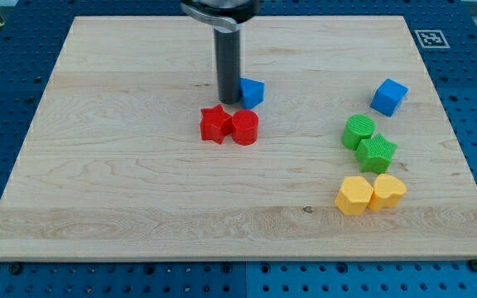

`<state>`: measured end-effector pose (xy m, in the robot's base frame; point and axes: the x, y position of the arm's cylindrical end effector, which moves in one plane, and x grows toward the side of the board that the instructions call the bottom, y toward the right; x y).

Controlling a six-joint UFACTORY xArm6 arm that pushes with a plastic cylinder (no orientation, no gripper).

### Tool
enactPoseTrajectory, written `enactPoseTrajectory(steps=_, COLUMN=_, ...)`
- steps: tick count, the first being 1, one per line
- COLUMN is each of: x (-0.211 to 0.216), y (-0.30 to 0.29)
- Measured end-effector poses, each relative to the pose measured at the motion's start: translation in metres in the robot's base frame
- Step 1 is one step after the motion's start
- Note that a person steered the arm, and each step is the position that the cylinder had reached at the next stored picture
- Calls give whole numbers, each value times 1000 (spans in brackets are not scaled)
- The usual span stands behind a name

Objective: Push blue traingle closer to blue cube

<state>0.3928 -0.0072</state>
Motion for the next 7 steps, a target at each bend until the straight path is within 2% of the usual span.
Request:
enactPoseTrajectory(steps=5, x=3, y=147)
enactPoseTrajectory(steps=6, x=3, y=150)
enactPoseTrajectory(steps=7, x=-3, y=106)
